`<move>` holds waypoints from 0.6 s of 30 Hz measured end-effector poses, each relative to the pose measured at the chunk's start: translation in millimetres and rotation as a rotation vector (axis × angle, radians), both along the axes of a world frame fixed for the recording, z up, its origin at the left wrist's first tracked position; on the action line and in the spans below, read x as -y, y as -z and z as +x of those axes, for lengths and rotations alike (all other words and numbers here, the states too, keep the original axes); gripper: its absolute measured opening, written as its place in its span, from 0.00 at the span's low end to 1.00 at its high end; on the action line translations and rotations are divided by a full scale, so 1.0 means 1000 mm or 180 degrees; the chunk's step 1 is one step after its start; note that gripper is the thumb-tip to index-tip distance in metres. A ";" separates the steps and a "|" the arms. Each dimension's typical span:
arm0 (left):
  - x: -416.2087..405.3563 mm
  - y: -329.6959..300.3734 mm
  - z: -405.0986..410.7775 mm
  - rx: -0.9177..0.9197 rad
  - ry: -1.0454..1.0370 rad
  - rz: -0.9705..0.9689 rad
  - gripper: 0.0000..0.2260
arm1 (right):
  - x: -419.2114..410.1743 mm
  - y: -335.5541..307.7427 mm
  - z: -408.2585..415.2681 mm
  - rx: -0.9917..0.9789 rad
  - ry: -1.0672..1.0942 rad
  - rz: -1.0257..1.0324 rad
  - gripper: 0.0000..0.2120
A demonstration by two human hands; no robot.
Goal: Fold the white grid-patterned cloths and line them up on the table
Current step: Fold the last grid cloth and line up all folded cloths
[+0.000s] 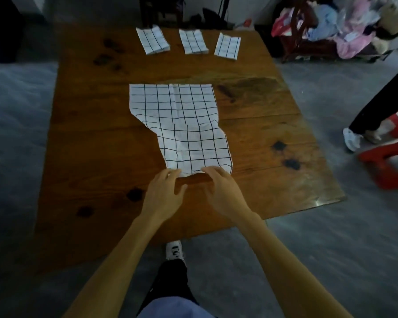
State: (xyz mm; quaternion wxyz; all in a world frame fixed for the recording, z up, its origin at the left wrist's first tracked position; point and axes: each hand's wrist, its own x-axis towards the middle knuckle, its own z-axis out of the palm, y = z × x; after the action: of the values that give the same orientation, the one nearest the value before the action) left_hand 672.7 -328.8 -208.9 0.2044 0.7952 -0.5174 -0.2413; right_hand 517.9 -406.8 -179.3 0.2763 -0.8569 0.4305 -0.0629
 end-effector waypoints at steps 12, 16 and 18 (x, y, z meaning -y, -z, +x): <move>0.062 0.071 0.031 0.0358 0.0516 0.0240 0.27 | 0.069 0.081 0.041 -0.0828 0.0002 -0.0066 0.12; 0.081 0.068 0.026 0.0406 0.0530 -0.0025 0.22 | 0.087 0.070 0.043 -0.0432 -0.0026 -0.0304 0.08; 0.091 0.061 0.026 0.0464 0.0377 -0.0237 0.17 | 0.098 0.059 0.045 -0.0275 -0.0056 -0.0394 0.07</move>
State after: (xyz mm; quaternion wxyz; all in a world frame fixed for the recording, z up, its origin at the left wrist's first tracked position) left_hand 698.9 -419.8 -269.8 0.1810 0.7705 -0.5856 -0.1751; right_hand 562.4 -504.6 -237.9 0.2044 -0.8781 0.4298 -0.0500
